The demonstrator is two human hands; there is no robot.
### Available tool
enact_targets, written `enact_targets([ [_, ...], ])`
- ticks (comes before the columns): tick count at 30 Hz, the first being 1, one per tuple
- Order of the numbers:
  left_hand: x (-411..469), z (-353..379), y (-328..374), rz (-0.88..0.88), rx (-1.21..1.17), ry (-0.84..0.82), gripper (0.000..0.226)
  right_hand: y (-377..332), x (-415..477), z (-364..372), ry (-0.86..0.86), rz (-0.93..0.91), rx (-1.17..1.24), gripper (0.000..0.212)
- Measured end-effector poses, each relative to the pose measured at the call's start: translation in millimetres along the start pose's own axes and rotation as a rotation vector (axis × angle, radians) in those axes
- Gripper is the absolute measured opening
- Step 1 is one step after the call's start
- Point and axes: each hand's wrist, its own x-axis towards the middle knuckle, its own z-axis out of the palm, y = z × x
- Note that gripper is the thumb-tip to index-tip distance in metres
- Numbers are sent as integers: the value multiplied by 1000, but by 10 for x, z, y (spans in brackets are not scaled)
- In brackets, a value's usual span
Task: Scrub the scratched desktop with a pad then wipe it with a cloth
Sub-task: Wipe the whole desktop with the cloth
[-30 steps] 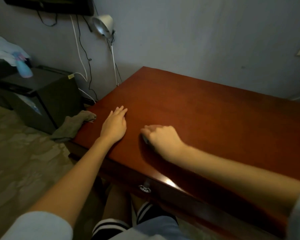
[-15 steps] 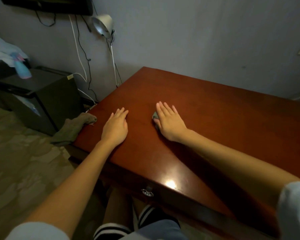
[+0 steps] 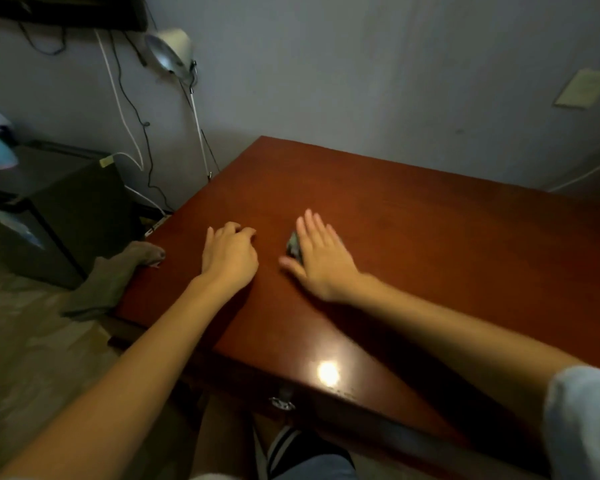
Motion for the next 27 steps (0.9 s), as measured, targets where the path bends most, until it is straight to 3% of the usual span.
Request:
enact_targets([
  [4, -21, 1, 159, 164, -124, -20, 42, 103, 527, -61, -103, 155, 72, 66],
  [8, -62, -44, 332, 288, -192, 23, 45, 65, 113, -85, -5, -29, 168, 57],
  [12, -177, 6, 684, 401, -160, -155, 50, 228, -318, -108, 213, -153, 259, 38],
  [15, -164, 122, 812, 368, -150, -206, 51, 505, -456, -326, 126, -228, 393, 30],
  [17, -154, 206, 839, 355, -60, -139, 52, 726, -549, -446, 37, -249, 501, 29],
  [18, -155, 237, 851, 380, 18, -83, 53, 870, -558, -455, 71, -209, 517, 28],
  [21, -177, 276, 988, 460, 125, -35, 58, 1353, -404, -366, 240, 18, 329, 30],
  [24, -237, 259, 1129, 424, 32, -76, 58, 1657, -160, -214, 65, 166, 91, 49],
  [27, -438, 255, 1067, 424, -84, -53, 55, 1781, 10, -112, 16, 193, 34, 55],
])
